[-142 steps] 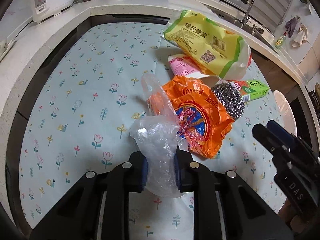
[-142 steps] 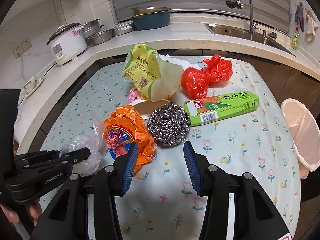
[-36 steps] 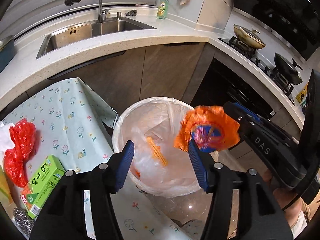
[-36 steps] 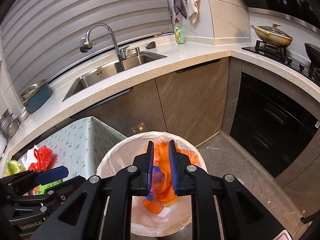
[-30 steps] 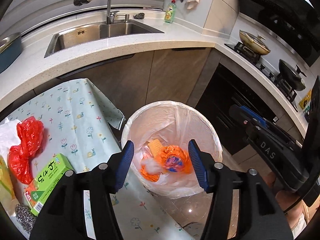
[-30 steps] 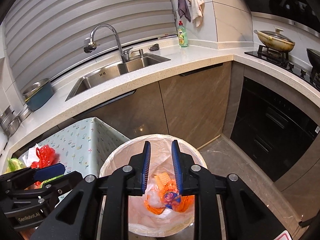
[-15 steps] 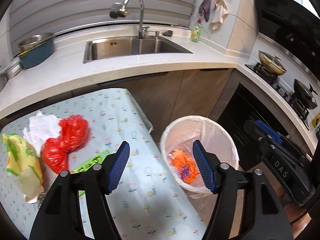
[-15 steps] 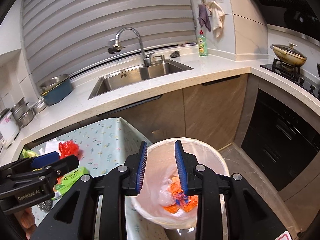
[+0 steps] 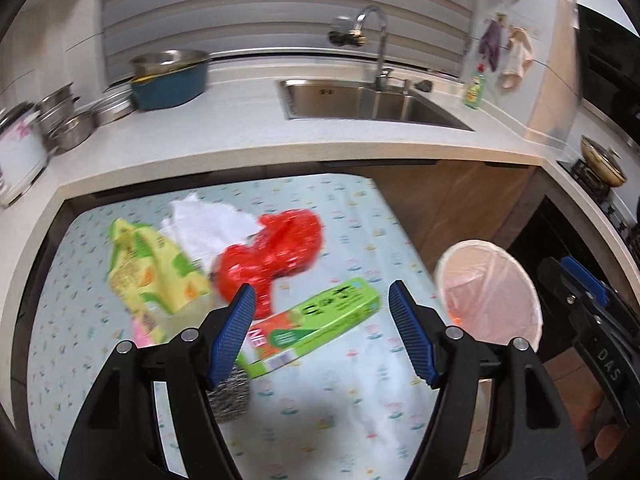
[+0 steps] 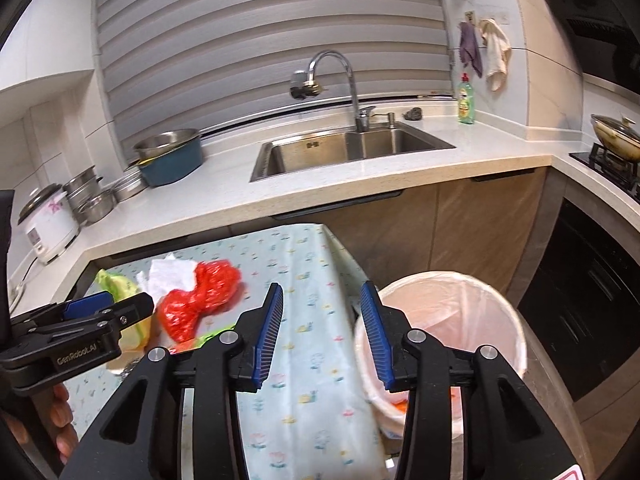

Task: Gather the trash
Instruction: 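Return both tools to the table and grasp the steel wool with the left tool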

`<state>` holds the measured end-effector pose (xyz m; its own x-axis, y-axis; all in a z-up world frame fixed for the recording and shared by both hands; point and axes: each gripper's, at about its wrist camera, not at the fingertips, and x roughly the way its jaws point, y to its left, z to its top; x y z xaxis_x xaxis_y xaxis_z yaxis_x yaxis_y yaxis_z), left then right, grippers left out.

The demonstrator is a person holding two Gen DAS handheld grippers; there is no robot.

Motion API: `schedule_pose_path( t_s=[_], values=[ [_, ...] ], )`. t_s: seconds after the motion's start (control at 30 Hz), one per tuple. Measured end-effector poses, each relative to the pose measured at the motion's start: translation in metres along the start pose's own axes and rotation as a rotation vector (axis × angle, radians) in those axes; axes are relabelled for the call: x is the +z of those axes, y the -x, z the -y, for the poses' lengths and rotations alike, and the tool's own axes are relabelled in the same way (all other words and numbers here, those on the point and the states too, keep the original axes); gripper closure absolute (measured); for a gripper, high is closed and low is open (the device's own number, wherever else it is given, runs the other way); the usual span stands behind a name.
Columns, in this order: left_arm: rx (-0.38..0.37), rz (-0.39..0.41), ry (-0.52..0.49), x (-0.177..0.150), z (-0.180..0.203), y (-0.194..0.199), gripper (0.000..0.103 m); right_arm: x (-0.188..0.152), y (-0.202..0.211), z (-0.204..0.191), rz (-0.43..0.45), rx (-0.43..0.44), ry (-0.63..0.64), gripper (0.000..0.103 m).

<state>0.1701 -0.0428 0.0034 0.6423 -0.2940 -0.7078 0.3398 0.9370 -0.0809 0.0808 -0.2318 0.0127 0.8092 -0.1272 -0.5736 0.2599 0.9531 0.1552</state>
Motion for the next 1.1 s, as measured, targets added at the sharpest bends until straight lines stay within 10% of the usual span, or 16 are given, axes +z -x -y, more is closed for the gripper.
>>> schedule_pose_path(
  t_s=[0.3, 0.7, 0.9, 1.1],
  values=[
    [0.130, -0.042, 0.081, -0.017, -0.072, -0.006, 0.038, -0.022, -0.014, -0.053, -0.053, 0.074, 0.016, 0.063],
    [0.103, -0.114, 0.158, -0.025, -0.116, -0.041, 0.038, -0.038, -0.048, -0.100, -0.124, 0.120, 0.053, 0.063],
    [0.049, -0.160, 0.147, -0.026, -0.120, -0.058, 0.081, -0.039, -0.066, -0.113, -0.151, 0.128, 0.061, 0.063],
    [0.031, -0.137, 0.123, -0.024, -0.123, -0.052, 0.096, -0.039, -0.077, -0.126, -0.163, 0.143, 0.070, 0.063]
  ],
)
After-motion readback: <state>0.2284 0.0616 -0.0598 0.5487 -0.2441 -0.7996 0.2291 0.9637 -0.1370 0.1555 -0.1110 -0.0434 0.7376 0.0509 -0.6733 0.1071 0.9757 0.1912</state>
